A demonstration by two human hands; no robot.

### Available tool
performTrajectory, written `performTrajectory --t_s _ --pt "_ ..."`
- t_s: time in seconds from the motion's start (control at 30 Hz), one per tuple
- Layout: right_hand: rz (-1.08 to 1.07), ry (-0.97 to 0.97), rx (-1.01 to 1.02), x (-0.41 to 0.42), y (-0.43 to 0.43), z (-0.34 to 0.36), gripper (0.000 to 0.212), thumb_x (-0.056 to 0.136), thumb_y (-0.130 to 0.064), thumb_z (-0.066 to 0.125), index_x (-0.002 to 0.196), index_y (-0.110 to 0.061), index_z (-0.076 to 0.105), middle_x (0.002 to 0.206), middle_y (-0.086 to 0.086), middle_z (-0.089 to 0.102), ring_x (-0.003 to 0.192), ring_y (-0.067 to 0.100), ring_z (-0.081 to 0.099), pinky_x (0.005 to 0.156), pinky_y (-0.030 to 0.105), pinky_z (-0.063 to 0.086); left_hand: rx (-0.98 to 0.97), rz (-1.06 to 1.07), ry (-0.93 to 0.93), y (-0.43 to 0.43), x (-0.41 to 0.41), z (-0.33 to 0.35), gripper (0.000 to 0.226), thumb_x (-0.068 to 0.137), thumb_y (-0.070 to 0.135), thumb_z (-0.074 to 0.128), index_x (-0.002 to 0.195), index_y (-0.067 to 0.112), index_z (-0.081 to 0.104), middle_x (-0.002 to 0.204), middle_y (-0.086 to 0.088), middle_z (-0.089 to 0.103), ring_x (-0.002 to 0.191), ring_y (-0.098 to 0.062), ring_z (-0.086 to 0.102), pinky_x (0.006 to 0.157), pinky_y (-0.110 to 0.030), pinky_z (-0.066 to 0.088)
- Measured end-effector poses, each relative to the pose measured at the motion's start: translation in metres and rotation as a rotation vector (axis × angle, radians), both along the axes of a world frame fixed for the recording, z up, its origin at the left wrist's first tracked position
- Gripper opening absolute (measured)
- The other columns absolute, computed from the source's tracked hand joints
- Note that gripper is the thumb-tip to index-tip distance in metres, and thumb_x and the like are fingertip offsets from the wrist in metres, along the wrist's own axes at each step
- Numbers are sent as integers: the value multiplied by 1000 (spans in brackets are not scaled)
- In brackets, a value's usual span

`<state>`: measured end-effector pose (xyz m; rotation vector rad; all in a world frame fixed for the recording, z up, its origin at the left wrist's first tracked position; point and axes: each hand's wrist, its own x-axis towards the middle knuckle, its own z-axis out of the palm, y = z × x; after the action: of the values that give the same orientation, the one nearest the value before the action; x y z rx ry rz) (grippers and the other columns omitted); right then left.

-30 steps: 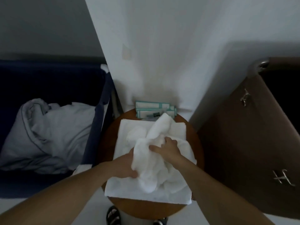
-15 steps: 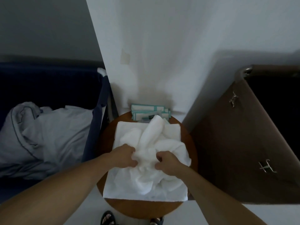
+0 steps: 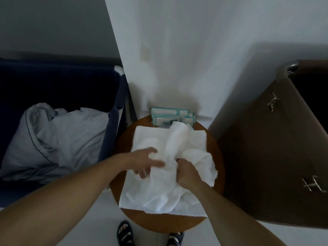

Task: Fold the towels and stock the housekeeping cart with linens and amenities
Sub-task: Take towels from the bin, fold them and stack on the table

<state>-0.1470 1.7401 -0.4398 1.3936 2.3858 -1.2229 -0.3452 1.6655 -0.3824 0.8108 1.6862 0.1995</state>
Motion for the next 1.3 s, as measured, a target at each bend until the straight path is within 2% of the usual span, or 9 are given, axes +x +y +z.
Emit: performTrajectory --t_s 0.07,0.2,0.37,0.6,0.73,0.83,0.93,1.03,1.3 --pt "-58 34 -28 4 2 -3 27 88 -42 59 107 -24 64 105 -4 69 96 19 64 86 34 53 152 158 233 13 -13 -8 71 82 74 52 139 36 34 112 -10 69 94 -27 70 81 -37 55" --pt "-92 21 -65 9 2 -7 35 85 -47 61 114 -26 62 105 -9 66 95 15 63 82 28 48 201 -51 754 32 -22 -37 78 92 54 55 150 11 26 149 -15 34 133 -33 39 104 -42 38" --pt "-229 78 -63 16 8 -6 10 90 -32 55 96 -24 55 87 -11 57 88 14 57 80 29 44 33 46 400 27 -19 -48 61 91 33 65 141 8 39 143 -12 44 109 -19 50 83 -26 39" --pt "-588 393 -115 15 29 45 13 90 -14 48 95 -21 58 89 -2 59 84 18 56 68 32 45 374 341 50 27 2 32 3 92 26 66 95 26 66 103 1 68 91 -19 64 67 -21 49" --pt "-692 598 -210 5 38 85 19 82 -4 52 92 -16 62 98 12 66 92 31 62 86 50 53 415 -6 42 14 17 78 42 85 6 64 126 14 62 133 8 55 117 -15 56 89 -16 48" --pt "-554 673 -295 4 41 102 38 81 2 57 105 -25 69 103 -7 69 102 21 63 89 41 54 337 51 -232 1 21 92 62 72 11 64 134 12 58 129 -5 62 115 -23 60 96 -28 52" --pt "-393 589 -409 1 33 105 41 84 3 59 110 -27 67 114 -4 68 107 18 62 95 40 52 257 271 -421 -5 25 95 52 67 30 74 111 2 68 108 -19 68 102 -32 65 91 -41 54" --pt "-279 414 -348 3 18 100 19 90 -9 57 97 -26 64 104 -1 68 99 18 64 82 32 56 275 270 -349 -10 32 88 10 84 14 71 76 13 66 82 -8 66 77 -19 66 73 -32 53" --pt "-287 643 -418 13 8 125 17 87 -9 68 86 -26 74 93 0 73 89 20 67 80 32 57 524 470 -561 -17 30 114 25 74 16 66 91 -1 62 92 -23 57 90 -37 54 83 -47 47"
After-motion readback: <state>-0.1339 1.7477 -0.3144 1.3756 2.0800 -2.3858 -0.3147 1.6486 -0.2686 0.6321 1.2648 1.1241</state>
